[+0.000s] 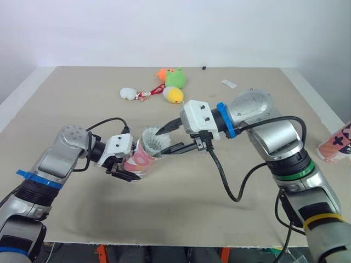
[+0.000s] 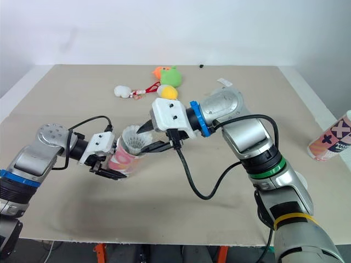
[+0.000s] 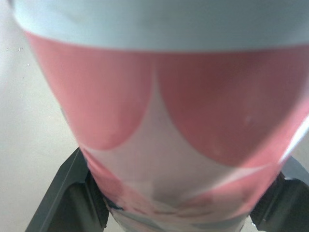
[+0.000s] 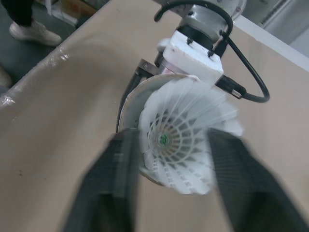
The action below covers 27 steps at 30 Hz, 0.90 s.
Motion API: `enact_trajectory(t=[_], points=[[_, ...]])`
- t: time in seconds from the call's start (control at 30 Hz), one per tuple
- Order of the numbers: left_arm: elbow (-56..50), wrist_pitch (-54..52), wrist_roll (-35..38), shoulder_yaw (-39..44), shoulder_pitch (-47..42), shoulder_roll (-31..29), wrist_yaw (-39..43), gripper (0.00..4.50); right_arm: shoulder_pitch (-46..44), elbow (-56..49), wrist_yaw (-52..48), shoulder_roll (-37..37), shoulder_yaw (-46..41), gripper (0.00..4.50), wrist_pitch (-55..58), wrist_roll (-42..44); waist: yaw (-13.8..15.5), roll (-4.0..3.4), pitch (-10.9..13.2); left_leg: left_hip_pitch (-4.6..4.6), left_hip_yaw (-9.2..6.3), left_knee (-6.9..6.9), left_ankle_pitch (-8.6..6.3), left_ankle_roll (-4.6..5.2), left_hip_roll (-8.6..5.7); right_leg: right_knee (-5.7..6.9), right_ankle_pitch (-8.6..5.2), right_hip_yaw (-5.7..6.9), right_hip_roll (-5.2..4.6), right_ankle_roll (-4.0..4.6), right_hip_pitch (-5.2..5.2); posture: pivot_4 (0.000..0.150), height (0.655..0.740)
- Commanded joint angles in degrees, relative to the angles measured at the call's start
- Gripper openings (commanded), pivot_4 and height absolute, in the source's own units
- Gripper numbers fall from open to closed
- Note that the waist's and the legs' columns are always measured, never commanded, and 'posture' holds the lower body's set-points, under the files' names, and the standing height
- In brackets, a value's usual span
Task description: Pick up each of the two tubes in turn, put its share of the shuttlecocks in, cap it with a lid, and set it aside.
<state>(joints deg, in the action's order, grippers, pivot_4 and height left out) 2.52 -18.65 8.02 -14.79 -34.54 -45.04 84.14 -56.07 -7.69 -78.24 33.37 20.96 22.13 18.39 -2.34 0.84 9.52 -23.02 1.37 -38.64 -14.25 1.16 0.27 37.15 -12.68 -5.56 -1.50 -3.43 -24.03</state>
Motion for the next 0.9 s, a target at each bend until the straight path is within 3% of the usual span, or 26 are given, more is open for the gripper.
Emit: enact_trajectory(t=[0.03, 0.13, 0.27, 0.37, 0.43, 0.53, 0.6, 0.9], points=[[0.33, -0.64, -0.79, -1.43, 1.14, 0.07, -0.76, 3.08, -0.34, -3.84, -2.95, 1.58, -6.79, 3.48, 1.80, 7.26, 0.01, 0.00, 0.00, -0.02, -0.01, 0.00, 0.00, 0.00, 0.00, 0.00, 0.00, 0.00, 0.00, 0.00, -0.02, 0.150, 0.7323], [0.56, -0.51, -0.78, -1.47, 1.02, 0.19, -0.72, 3.08, -2.00, -0.50, -1.35, 0.88, -10.09, 3.48, 4.11, 9.86, 0.00, 0.01, -0.01, -0.06, -0.11, -0.02, 0.00, 0.00, 0.00, 0.00, 0.03, 0.10, -0.02, 0.03, -0.01, 0.150, 0.7323], [1.32, 0.03, -0.93, -1.61, 0.53, 0.52, -0.62, 3.08, -4.43, 4.05, 1.88, -2.19, -7.55, 3.48, 3.75, 5.97, -0.08, 0.01, -0.01, 0.00, -0.03, -0.03, 0.02, -0.01, 0.10, 0.01, 0.14, 0.16, 0.03, 0.20, -0.04, 0.150, 0.7323], [1.81, 0.41, -1.09, -1.67, 0.17, 0.76, -0.61, 3.08, -3.89, 4.33, -1.74, -2.24, -4.62, 2.66, 2.46, 4.81, 0.08, 0.01, -0.01, 0.01, -0.03, -0.03, 0.04, -0.02, 0.18, 0.02, 0.15, 0.29, 0.11, 0.26, -0.04, 0.150, 0.7323], [2.03, 0.56, -1.18, -1.66, 0.03, 0.89, -0.67, 3.08, -3.72, 5.09, -2.95, -2.15, -3.71, 1.63, 0.62, 3.70, 0.31, 0.01, -0.01, -0.07, -0.03, -0.03, 0.04, -0.03, 0.17, 0.02, 0.11, 0.38, 0.08, 0.29, -0.05, 0.150, 0.7323], [2.19, 0.63, -1.28, -1.56, -0.08, 1.05, -0.81, 3.08, -4.87, 8.90, -3.61, -3.24, -2.33, 0.91, -1.74, 1.54, 0.57, 0.01, -0.01, -0.10, -0.12, -0.03, 0.04, -0.03, 0.15, 0.01, 0.10, 0.38, 0.05, 0.27, -0.06, 0.150, 0.7323], [2.35, 0.70, -1.33, -1.56, -0.20, 1.11, -0.79, 3.08, -5.51, 10.79, -4.14, -4.00, -1.72, 0.09, -3.17, 0.36, 0.58, 0.01, -0.01, -0.10, -0.12, -0.05, 0.04, -0.03, 0.15, 0.01, 0.11, 0.38, 0.06, 0.28, -0.06, 0.150, 0.7323], [2.13, 0.48, -1.41, -1.41, -0.13, 1.12, -1.21, 3.08, -10.11, 19.69, -7.24, -8.59, 3.49, 0.09, -9.85, -6.98, 0.67, 0.00, -0.01, -0.11, -0.18, -0.06, 0.05, -0.05, 0.20, 0.04, 0.11, 0.55, 0.08, 0.38, -0.06, 0.150, 0.7323]])
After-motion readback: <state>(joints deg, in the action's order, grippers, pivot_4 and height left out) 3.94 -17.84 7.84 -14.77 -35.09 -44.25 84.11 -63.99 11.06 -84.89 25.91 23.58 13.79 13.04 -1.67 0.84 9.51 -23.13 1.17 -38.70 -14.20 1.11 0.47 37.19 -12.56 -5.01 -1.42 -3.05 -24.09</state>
